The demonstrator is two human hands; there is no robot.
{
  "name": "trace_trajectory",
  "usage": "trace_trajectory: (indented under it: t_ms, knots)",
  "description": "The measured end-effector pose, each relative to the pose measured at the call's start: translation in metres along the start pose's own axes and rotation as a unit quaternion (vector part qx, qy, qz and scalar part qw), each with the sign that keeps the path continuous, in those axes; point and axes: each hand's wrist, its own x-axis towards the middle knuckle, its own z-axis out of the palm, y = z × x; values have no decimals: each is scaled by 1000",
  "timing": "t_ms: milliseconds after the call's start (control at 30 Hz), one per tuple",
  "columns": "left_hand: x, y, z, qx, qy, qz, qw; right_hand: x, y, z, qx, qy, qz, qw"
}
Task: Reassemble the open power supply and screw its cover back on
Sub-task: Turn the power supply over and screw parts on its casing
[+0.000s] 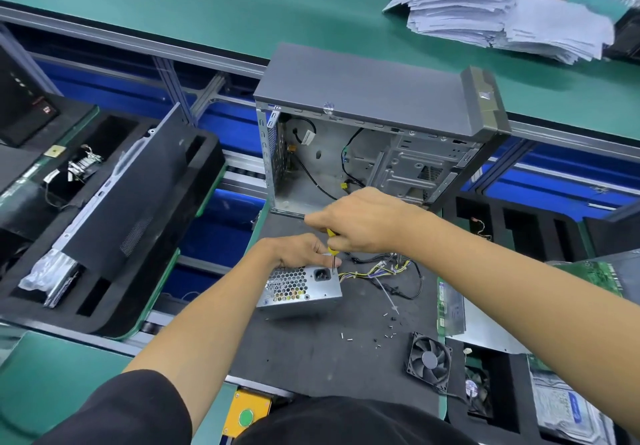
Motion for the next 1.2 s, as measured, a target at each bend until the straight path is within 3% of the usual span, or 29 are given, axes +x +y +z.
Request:
trace_trajectory:
  t_ms: [200,400,633,767,833,1000,1100,1200]
  knots:
    - [-2,-1,0,-20,13,-1,1000,1,-6,-3,185,-34,0,982]
    - [-2,3,0,19,11,7,1000,4,-9,1,21,-3,33,999]
    - [-3,2,0,-10,6,3,1000,-3,-7,-7,200,-36,15,979]
    - [-4,4,1,-25,10,13,1000,0,-7,-9,40,-20,44,998]
    - [-6,3,1,-15,12,3,1000,-2,-7,-9,16,-36,63,997]
    - [-7,4,0,-6,8,-12,1000,-8,-6,-17,206,-73,49,975]
    - [-6,7,2,0,16,-7,1000,-4,-5,-15,112,-46,23,992]
    - [-7,6,1,8,23,-14,1000,-3,-5,-8,-21,-26,51,998]
